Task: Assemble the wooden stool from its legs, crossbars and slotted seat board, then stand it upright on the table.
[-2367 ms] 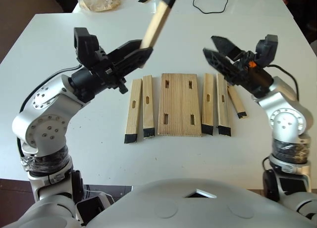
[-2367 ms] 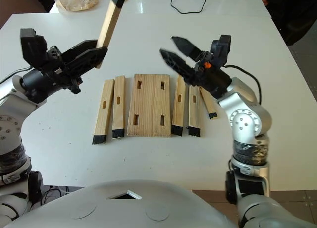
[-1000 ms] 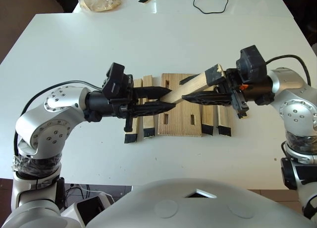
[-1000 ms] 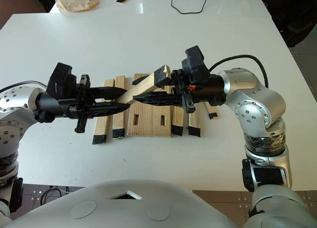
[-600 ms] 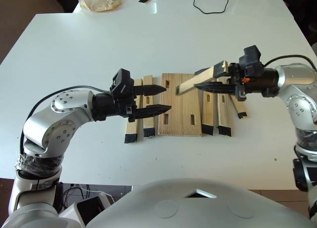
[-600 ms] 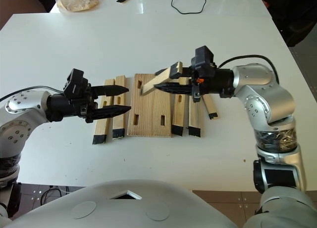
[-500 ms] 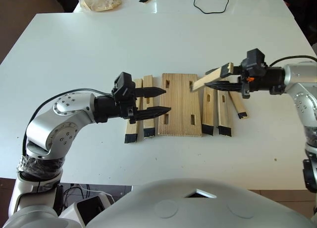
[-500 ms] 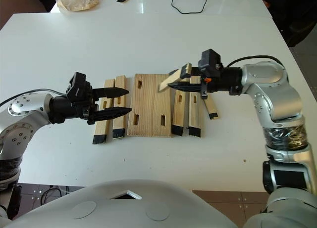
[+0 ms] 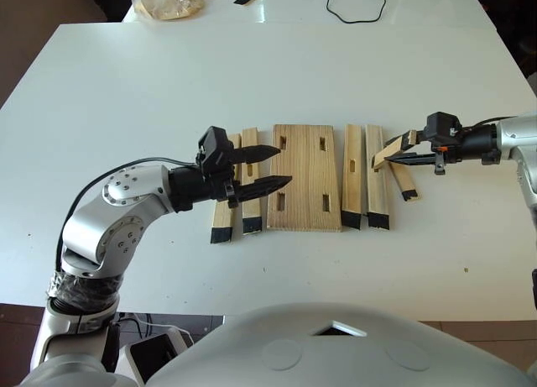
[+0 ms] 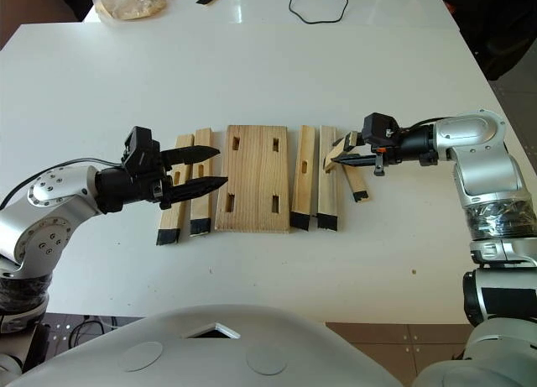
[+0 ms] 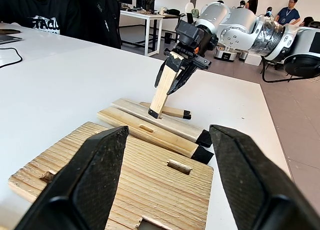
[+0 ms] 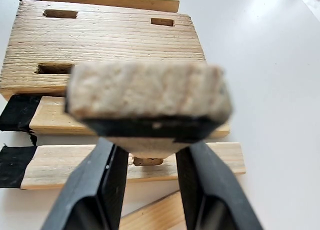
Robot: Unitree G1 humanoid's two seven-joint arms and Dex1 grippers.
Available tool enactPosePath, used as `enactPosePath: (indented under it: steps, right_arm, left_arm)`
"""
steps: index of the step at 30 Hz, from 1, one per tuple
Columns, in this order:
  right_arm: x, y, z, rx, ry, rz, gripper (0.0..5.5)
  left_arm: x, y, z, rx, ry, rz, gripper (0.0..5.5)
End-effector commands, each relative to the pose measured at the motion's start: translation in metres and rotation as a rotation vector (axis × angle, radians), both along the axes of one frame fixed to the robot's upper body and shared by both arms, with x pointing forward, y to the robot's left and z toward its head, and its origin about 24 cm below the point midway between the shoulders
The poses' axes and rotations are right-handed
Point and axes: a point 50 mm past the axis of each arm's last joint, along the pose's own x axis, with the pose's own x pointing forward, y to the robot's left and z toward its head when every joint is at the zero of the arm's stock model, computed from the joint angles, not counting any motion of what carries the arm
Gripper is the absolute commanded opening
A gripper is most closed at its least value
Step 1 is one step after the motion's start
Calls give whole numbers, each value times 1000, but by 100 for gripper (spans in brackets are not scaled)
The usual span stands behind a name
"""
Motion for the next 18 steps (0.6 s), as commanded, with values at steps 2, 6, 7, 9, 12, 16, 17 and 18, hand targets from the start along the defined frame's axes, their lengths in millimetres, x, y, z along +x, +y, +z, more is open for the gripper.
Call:
enactPosePath:
  steps: [2, 6, 7, 9, 12, 16, 17, 18]
  right_arm:
    - [-1, -6, -10, -70, 15, 4, 129]
    - [-2, -8, -9, -73, 17, 10, 129]
    - [-2, -9, -8, -69, 19, 9, 129]
    - [-2, -9, -7, -64, 25, 10, 129]
    - [-6, -9, -10, -70, 49, 24, 129]
    - [-15, -6, -15, -63, 99, 54, 129]
    - [-18, -5, -17, -65, 119, 66, 129]
    - [-20, -4, -20, -69, 139, 77, 129]
  left_arm:
    - [-2, -2, -1, 13, -5, -5, 302]
    - [-3, -1, 0, 15, -7, -6, 302]
    - [-4, -1, 0, 16, -7, -3, 302]
    - [-5, -1, 0, 17, -7, -1, 302]
    - [-6, -2, -1, 18, -6, 1, 302]
    - [-7, -3, -2, 21, -5, 6, 302]
    - [-8, -3, -3, 21, -4, 6, 302]
    - [-8, -4, -3, 21, -4, 6, 302]
